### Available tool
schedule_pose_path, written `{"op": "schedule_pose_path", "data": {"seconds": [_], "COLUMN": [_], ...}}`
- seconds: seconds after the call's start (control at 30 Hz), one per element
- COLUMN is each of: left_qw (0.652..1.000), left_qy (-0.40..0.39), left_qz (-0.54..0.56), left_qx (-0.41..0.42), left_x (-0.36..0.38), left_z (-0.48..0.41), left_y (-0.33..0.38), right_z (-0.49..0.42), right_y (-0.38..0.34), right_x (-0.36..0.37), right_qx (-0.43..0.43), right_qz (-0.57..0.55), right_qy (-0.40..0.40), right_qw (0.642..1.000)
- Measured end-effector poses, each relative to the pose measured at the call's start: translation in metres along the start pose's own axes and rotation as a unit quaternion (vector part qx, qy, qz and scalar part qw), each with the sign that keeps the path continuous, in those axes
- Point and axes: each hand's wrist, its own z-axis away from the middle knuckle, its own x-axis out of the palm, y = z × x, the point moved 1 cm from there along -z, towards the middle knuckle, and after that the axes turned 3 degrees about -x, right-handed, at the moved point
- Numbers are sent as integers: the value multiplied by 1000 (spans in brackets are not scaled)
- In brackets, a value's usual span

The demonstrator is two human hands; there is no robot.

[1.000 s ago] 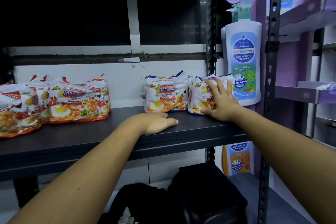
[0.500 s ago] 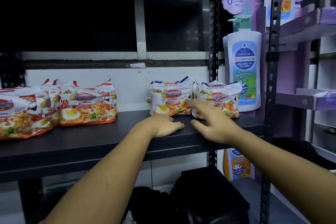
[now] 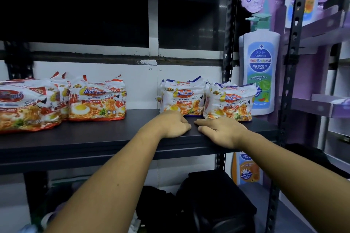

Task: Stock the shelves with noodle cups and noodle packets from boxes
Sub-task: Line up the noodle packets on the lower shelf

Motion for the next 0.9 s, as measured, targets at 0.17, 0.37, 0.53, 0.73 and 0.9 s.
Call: {"op": "schedule_pose_path", "data": {"seconds": [0.17, 0.37, 0.53, 0.73, 0.9], "left_qw": [1000, 993, 983, 947, 968], "left_qy": [8, 78, 161, 280, 207], "left_qz": [-6, -81, -73, -3, 36], "left_qx": [26, 40, 50, 157, 135], "left_x": [-3, 1, 16, 51, 102], "left_z": [23, 61, 100, 155, 211], "left_y": [1, 4, 3, -28, -57], "right_z": [7, 25, 46, 99, 139], "right_y": [-3, -26, -46, -79, -112], "right_x": [1, 16, 23, 29, 54], "right_qx": [-7, 30, 34, -122, -172], "right_qz": [0, 30, 2, -67, -89], "right_qy": [38, 156, 133, 125, 62], "right_qw": [999, 987, 991, 982, 979]}}
